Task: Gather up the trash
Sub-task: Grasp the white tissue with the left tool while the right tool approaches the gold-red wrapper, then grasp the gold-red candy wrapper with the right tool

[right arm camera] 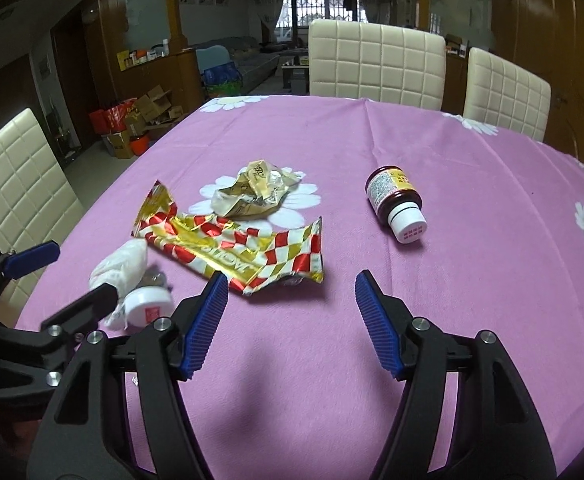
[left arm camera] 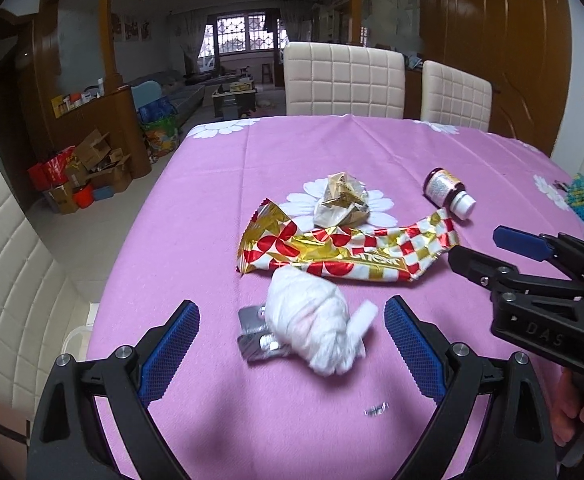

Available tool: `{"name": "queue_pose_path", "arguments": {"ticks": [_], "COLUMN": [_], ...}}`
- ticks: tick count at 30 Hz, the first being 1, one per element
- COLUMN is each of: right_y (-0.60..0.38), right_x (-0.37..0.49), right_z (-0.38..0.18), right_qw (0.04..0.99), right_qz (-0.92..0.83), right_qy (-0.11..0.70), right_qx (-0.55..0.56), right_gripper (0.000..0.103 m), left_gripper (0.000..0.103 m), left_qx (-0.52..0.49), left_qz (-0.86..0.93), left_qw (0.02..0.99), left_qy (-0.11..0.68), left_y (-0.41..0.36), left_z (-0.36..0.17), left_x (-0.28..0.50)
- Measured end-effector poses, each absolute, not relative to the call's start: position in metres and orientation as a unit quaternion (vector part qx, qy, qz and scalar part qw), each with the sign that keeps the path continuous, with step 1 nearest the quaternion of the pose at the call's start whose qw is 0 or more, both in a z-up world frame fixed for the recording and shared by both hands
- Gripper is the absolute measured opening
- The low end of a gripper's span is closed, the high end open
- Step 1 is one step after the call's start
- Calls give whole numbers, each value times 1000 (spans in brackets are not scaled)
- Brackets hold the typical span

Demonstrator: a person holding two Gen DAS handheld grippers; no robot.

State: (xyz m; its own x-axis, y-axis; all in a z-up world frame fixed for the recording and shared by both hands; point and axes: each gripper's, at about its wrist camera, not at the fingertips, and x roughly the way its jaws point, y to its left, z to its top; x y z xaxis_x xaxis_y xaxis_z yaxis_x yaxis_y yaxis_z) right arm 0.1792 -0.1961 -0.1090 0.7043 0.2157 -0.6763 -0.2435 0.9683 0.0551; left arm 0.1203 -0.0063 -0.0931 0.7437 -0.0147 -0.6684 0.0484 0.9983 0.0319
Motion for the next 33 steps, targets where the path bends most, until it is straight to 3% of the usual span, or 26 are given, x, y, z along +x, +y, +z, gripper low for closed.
{"name": "queue_pose_path", "arguments": {"ticks": [3, 6, 9, 10, 11, 13, 14, 15, 16, 21, 33], "right_y": [-195, -194, -192, -192, -192, -193, -194, -194, -194, -194, -190], "right_x": [191, 203, 215, 218, 221, 229, 233, 234, 234, 219, 171], "right_z": [-110, -114, -119, -121, -124, -132, -137, -141, -144, -137, -100], "right_qw": [921, 918, 915, 913, 911, 904, 899, 895, 892, 907, 934], "right_qz": [130, 132, 131, 130, 130, 133, 138, 145, 152, 148, 146], "right_qy": [368, 374, 382, 386, 391, 406, 415, 420, 424, 394, 327], "right_qx": [-16, -12, -4, -2, 3, 16, 24, 29, 30, 26, 25], "right_gripper": [68, 73, 74, 75, 76, 76, 70, 57, 21, 13, 13], "left_gripper": [90, 76, 51, 35, 29, 26, 24, 24, 23, 22, 22], "left_qx": [30, 35, 32, 33, 33, 26, 21, 19, 17, 4, -36], "left_qz": [-13, -14, -24, -26, -27, -30, -33, -34, -34, -23, -2], "left_qw": [932, 930, 932, 932, 931, 930, 931, 932, 933, 942, 946], "left_qy": [362, 366, 359, 359, 362, 365, 364, 361, 357, 336, 323], "left_y": [-10, -13, -12, -12, -12, -8, -7, -7, -6, 3, 34], "left_z": [-99, -103, -103, -104, -105, -108, -108, -107, -106, -96, -80], "left_x": [129, 135, 137, 138, 140, 142, 142, 142, 141, 132, 105]}}
